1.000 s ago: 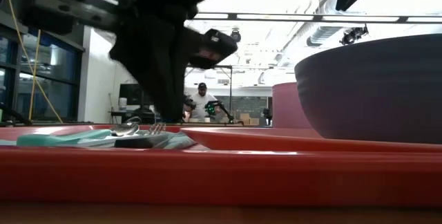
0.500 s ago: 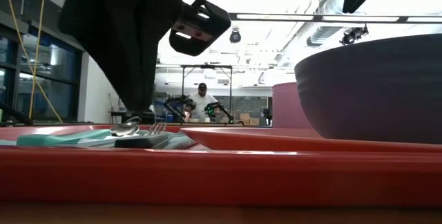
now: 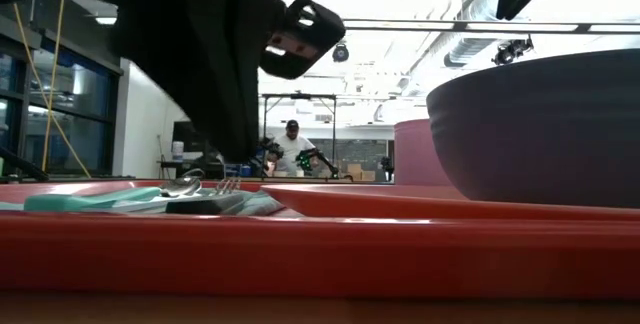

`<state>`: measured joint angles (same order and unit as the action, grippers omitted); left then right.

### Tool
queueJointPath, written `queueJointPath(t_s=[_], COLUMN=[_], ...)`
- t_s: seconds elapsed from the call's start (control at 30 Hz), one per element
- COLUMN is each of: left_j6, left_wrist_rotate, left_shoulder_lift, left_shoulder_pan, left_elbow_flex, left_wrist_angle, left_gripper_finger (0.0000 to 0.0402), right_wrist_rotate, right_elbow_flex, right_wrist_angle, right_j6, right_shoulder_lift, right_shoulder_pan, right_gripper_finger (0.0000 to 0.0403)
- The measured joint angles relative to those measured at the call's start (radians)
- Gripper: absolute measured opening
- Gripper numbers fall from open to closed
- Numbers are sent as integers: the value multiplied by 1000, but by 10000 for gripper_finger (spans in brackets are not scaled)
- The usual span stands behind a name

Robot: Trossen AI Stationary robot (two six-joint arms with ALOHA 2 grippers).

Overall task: Set up tray
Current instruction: Adjust the blue fork, black knife, and blue napkin on the red serving tray

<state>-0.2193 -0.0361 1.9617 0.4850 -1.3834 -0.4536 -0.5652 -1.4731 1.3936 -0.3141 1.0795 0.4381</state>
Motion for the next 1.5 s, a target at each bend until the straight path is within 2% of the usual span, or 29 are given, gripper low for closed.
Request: queueJointPath(t_s=[0.97,1.33,1.5], left_j6=[15,17,-25], left_wrist_rotate=[-13,-13,25], left_shoulder_lift=[59,70,61], left_shoulder_pan=[0,0,0], left_elbow_flex=[-3,-8,-102], left_wrist_angle=[33,-81,-163], left_gripper_finger=[8,8,8], right_wrist_rotate=[1,8,8], right_elbow_flex=[0,0,0], right_wrist_angle=[32,34,34], right_j6=[0,0,-1], right_shoulder_lift=[0,0,0], right_shoulder_pan=[0,0,0], right_gripper_finger=[124,124,124])
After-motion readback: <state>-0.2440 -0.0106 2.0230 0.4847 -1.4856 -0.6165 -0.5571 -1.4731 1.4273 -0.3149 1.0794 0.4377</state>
